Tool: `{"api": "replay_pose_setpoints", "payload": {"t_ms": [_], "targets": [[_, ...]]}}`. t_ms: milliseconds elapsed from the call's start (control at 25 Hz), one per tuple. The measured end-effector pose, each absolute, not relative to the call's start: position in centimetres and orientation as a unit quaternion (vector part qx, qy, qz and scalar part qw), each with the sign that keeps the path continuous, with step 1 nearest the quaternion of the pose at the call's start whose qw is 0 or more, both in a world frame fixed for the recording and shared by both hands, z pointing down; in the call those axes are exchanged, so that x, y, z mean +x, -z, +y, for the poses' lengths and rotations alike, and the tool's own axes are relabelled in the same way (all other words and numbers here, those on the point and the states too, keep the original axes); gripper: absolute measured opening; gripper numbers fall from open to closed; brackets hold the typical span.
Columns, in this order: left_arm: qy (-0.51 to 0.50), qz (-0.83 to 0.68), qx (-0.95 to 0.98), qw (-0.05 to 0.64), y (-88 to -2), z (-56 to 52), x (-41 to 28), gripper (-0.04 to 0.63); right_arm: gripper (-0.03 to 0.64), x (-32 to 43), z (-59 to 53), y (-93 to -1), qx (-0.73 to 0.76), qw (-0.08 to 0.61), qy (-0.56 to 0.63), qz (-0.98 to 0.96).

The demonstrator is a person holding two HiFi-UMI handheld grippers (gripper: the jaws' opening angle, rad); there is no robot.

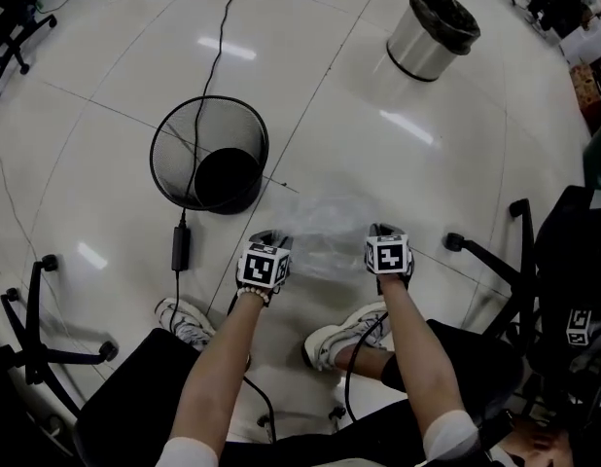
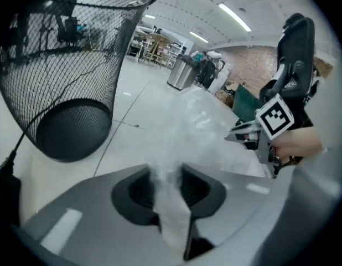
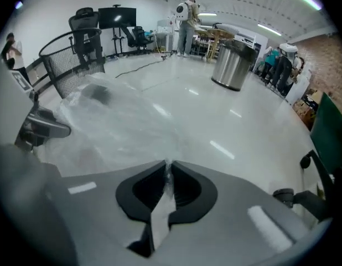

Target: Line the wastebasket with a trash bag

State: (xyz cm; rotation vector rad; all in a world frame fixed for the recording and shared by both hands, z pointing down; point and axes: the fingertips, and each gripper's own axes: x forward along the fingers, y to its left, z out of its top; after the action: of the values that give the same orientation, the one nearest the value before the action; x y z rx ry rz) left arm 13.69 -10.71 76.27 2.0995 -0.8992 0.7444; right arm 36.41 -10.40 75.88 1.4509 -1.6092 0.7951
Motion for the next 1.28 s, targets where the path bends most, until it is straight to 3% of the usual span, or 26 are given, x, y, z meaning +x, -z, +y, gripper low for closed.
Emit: {"api": "replay_pose_setpoints", "payload": {"t_ms": [40,120,480,800,1120,1280], "targets": [[-0.281,-0.347,0.820,0.359,-75.6,-11.1,14.1,0.040,0.002,36.2,-11.4,-74.8,0.579,0.395,-0.303,-0.646],[-0.267,-0.334,0.829,0.359,-73.7,-11.9,15.2,0.023,0.002,35.6,-13.3,-72.1,0.589,0.373,-0.283,-0.658],[-0.198,-0.302,0.873,0.328,-57.6,-15.7,17.6,0.018,0.002,34.3,-17.9,-54.0,0.647,0.282,-0.184,-0.684],[-0.117,-0.338,0.888,0.290,-41.3,-19.2,9.0,0.017,0.002,25.3,-22.2,-34.8,0.590,0.206,-0.073,-0.777],[-0.148,-0.373,0.866,0.300,-39.3,-21.2,-0.1,0.018,0.002,13.7,-25.9,-34.6,0.502,0.243,-0.075,-0.827],[-0.178,-0.400,0.827,0.353,-43.2,-22.3,-4.3,0.018,0.002,10.9,-27.9,-37.8,0.475,0.277,-0.076,-0.832]]}}
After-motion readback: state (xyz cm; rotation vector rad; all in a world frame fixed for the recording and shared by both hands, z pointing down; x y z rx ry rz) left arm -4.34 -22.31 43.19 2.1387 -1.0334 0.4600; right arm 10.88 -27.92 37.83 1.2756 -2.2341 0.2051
